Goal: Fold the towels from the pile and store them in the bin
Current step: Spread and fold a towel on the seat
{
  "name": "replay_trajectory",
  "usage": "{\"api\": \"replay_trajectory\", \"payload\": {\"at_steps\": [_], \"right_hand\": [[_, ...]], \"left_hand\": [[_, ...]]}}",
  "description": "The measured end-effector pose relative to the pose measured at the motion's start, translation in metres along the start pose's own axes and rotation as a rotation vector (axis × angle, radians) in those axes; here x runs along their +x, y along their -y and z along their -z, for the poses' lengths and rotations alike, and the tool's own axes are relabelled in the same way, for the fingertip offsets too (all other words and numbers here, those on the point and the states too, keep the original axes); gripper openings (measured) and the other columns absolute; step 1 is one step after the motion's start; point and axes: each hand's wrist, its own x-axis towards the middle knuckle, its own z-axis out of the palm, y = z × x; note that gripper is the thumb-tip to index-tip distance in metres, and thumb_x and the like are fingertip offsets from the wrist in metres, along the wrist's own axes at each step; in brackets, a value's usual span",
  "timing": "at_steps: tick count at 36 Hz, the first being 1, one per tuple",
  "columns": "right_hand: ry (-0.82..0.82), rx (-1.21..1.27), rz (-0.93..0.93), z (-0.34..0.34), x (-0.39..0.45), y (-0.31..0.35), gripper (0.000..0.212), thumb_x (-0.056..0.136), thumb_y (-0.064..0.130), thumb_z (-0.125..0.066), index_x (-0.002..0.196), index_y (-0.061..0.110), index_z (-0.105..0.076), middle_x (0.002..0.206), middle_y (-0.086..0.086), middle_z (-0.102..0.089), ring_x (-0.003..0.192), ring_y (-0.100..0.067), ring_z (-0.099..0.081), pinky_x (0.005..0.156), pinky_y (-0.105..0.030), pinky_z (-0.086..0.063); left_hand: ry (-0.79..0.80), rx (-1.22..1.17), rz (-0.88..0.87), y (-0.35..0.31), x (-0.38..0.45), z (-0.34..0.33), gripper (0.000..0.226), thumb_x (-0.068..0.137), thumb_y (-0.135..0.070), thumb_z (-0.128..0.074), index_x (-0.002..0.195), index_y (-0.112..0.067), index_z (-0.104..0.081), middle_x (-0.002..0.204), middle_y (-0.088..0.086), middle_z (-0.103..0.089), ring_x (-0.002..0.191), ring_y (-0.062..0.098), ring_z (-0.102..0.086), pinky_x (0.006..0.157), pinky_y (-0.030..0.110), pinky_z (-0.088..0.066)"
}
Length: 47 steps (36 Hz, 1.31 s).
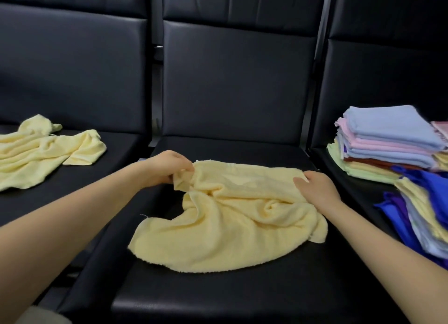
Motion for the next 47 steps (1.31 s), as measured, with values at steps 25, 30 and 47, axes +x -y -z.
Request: {"api": "replay_trajectory", "payload": {"at_steps": [25,30,47], "right_hand": [[0.153,0.559,-0.176,0.006,-0.023,0.024,0.018,0.099,0.018,-0.051,0.083,0.022,-0.056,0.087,-0.001,-0.06,0.076,-0.015,-0.056,0.062,-0.026,-0.045],[0.154,0.537,-0.179,0.0,-0.031,0.024,0.017,0.098,0.018,-0.05,0.088,0.012,-0.062,0.085,-0.007,-0.062,0.077,-0.018,-0.059,0.068,-0.031,-0.049],[0.056,0.638,-0.142,-0.006,-0.01,0.033,0.019,0.098,0.017,-0.051,0.083,0.021,-0.061,0.091,-0.001,-0.063,0.082,-0.016,-0.059,0.068,-0.028,-0.047]], "left_hand": [[-0.346,0.509,-0.221,0.022,-0.018,-0.006,0.051,0.089,-0.058,-0.049,0.09,-0.015,-0.075,0.094,0.009,-0.071,0.079,0.021,-0.067,0.067,0.036,-0.056],[-0.52,0.486,-0.009,0.031,-0.004,-0.004,0.063,0.087,-0.06,-0.054,0.137,-0.022,-0.05,0.133,0.009,-0.049,0.125,0.028,-0.043,0.096,0.041,-0.046],[-0.184,-0.205,0.013,0.012,0.0,0.017,0.019,0.088,-0.027,-0.068,0.094,-0.01,-0.065,0.094,0.008,-0.068,0.086,0.017,-0.064,0.08,0.031,-0.055]]}}
